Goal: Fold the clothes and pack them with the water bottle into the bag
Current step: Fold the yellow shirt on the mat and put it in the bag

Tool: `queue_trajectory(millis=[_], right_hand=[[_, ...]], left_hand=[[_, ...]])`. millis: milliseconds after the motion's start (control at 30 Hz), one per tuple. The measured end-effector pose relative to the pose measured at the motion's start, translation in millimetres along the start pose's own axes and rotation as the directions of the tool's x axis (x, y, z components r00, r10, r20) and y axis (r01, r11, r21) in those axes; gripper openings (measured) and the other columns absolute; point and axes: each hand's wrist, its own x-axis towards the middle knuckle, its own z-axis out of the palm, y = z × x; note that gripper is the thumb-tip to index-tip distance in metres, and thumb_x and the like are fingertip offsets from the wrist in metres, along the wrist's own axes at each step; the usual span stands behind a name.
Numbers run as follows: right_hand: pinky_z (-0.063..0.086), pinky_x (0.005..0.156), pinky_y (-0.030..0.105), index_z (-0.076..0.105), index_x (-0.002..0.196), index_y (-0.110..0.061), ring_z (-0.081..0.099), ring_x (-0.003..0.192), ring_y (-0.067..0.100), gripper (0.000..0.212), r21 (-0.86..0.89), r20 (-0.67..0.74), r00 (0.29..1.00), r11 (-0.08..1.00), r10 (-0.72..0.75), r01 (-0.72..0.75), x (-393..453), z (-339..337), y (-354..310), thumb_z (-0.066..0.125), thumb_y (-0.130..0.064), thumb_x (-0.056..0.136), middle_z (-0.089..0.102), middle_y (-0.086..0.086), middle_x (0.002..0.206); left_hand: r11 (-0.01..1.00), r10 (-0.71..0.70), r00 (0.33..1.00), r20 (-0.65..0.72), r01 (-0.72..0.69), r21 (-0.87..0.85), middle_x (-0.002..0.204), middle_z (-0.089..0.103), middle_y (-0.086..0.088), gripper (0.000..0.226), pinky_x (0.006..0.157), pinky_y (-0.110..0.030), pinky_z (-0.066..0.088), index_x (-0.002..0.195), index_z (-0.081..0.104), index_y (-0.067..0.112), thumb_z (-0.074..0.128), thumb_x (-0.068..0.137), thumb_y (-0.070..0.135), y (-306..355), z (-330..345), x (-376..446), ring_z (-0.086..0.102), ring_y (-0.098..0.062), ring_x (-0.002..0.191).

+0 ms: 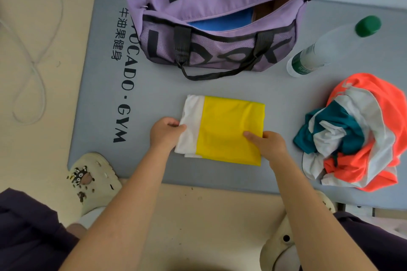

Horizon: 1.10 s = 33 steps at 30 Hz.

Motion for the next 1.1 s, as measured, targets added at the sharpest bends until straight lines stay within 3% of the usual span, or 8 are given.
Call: queue_trajectory(millis=[133,267,433,567,700,833,967,1100], right_hand=[[0.033,0.057,0.036,0.049,0.071,-0.01,0.05,0.07,0.025,0.045,-0.025,-0.054,0.998,0.999,-0.025,0.024,0,2,10,0.068,-0.049,0.085,0.052,0.008,0.071],[0.037,0.062,0.036,0.054,0.08,-0.007,0.051,0.071,0.025,0.044,-0.067,-0.025,0.999,0.997,-0.045,0.044,4,-1,9,0.068,-0.048,0.086,0.055,0.009,0.077],[0.037,0.062,0.034,0.057,0.086,-0.006,0.052,0.074,0.024,0.042,-0.076,0.029,0.998,0.995,-0.063,0.065,9,-4,11,0.068,-0.047,0.086,0.057,0.009,0.08],[0.034,0.055,0.032,0.051,0.076,-0.012,0.047,0.064,0.017,0.041,-0.074,0.024,0.998,0.995,-0.064,0.066,11,-2,13,0.068,-0.048,0.086,0.051,0.002,0.071],[0.029,0.051,0.03,0.039,0.068,-0.017,0.039,0.058,0.015,0.047,-0.066,-0.006,0.997,0.995,-0.072,0.071,12,0,14,0.07,-0.048,0.084,0.04,0.0,0.064],[0.027,0.051,0.03,0.038,0.067,-0.017,0.037,0.057,0.015,0.048,-0.077,-0.031,0.996,0.994,-0.079,0.076,12,2,16,0.07,-0.049,0.084,0.038,0.0,0.064],[0.027,0.049,0.03,0.038,0.067,-0.018,0.039,0.057,0.014,0.048,-0.074,-0.063,0.995,0.994,-0.081,0.076,7,3,15,0.069,-0.05,0.084,0.04,-0.001,0.064],[0.03,0.049,0.028,0.044,0.082,-0.016,0.043,0.06,0.011,0.047,-0.01,-0.232,0.968,0.995,-0.097,0.098,-9,9,23,0.074,-0.052,0.079,0.047,-0.003,0.071]], left_hand=[[0.996,0.084,0.995,-0.061,-0.086,-0.025,0.073,0.063,0.015,0.019,0.061,-0.022,0.04,0.072,0.064,0.026,0.069,0.083,0.041,23,0,10,0.06,-0.01,0.074],[0.999,0.049,0.998,0.025,-0.049,-0.023,0.067,0.061,0.002,0.041,0.066,-0.031,0.043,0.061,0.06,0.02,0.065,0.085,0.053,51,12,28,0.056,-0.017,0.067],[0.988,0.047,0.999,0.012,-0.045,-0.148,0.074,0.062,0.005,0.026,0.065,-0.027,0.045,0.069,0.061,0.022,0.072,0.084,0.041,64,17,41,0.056,-0.013,0.07],[0.97,0.041,0.992,-0.123,-0.068,-0.231,0.073,0.056,0.003,0.022,0.071,-0.03,0.044,0.073,0.056,0.016,0.062,0.092,0.025,55,13,44,0.054,-0.019,0.076],[0.99,0.069,0.985,-0.16,-0.087,-0.108,0.074,0.056,0.002,0.026,0.069,-0.031,0.041,0.081,0.058,0.012,0.058,0.094,0.035,36,14,35,0.055,-0.021,0.077],[0.993,0.052,0.999,0.007,-0.052,0.104,0.06,0.053,-0.003,0.056,0.055,-0.033,0.036,0.06,0.051,0.013,0.058,0.085,0.063,15,10,19,0.05,-0.019,0.056],[0.968,0.038,0.995,0.088,-0.058,0.243,0.055,0.047,-0.002,0.06,0.051,-0.032,0.029,0.057,0.048,0.012,0.063,0.08,0.065,-12,10,-4,0.047,-0.018,0.053],[0.986,-0.057,0.996,0.068,0.046,0.16,0.065,0.066,-0.006,0.055,0.055,-0.037,0.051,0.072,0.064,0.004,0.066,0.081,0.058,-33,11,-28,0.063,-0.021,0.058]])
